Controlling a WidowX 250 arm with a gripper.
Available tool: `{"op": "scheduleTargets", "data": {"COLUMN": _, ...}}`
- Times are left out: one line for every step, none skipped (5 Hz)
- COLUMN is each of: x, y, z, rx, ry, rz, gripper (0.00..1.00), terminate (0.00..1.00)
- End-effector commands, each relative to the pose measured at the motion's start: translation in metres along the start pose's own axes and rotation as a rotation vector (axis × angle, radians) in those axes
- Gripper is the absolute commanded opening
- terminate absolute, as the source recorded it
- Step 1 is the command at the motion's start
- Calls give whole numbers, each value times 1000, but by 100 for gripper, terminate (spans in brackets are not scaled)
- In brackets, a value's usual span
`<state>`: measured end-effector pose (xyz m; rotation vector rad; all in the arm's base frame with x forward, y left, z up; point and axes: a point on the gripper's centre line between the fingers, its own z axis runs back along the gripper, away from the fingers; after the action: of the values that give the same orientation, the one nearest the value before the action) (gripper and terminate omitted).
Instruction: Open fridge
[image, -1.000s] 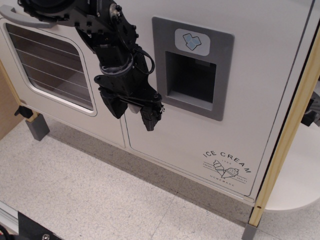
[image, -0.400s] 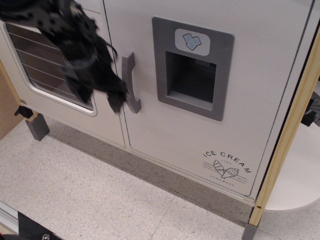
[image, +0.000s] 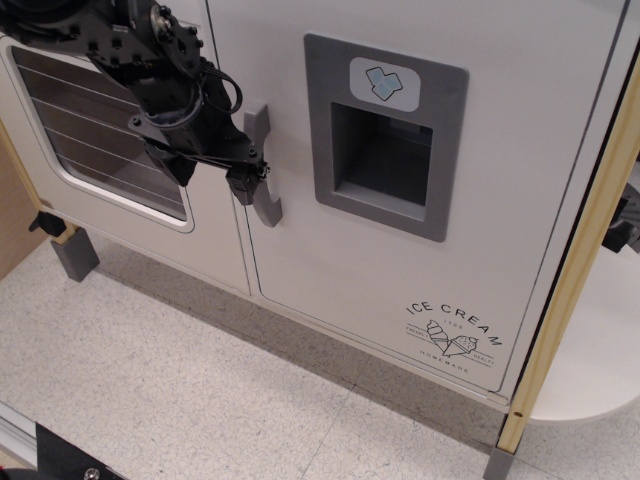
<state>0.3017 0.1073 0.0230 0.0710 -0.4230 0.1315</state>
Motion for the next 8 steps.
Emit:
{"op": "scheduleTargets", "data": {"x": 28, "y": -10, "z": -3, "rx": 6, "ry": -46, "rz": -56, "gripper": 100, "terminate": 0}}
{"op": "scheduleTargets", "data": {"x": 36, "y": -14, "z": -7, "rx": -7, "ry": -35, "rz": -80, "gripper": 100, "terminate": 0}}
{"op": "scheduleTargets", "data": {"x": 40, "y": -14, "z": -8, "rx": -12, "ry": -30, "rz": -71, "gripper": 0, "terminate": 0}}
{"op": "scheduleTargets", "data": {"x": 41, "y": -11, "z": -2, "rx": -34, "ry": -43, "rz": -75, "gripper": 0, "terminate": 0}}
{"op": "scheduleTargets", "data": {"x": 40, "y": -8, "z": 2, "rx": -45, "ry": -65, "rz": -66, "gripper": 0, "terminate": 0}}
{"op": "scheduleTargets", "data": {"x": 32, "y": -3, "z": 11, "rx": -55, "ry": -76, "rz": -67, "gripper": 0, "terminate": 0}}
{"op": "scheduleTargets", "data": {"x": 13, "y": 2, "z": 21, "rx": -71, "ry": -70, "rz": -98, "gripper": 0, "terminate": 0}}
{"op": "scheduleTargets", "data": {"x": -7, "y": 3, "z": 32, "rx": -92, "ry": -66, "rz": -126, "gripper": 0, "terminate": 0}}
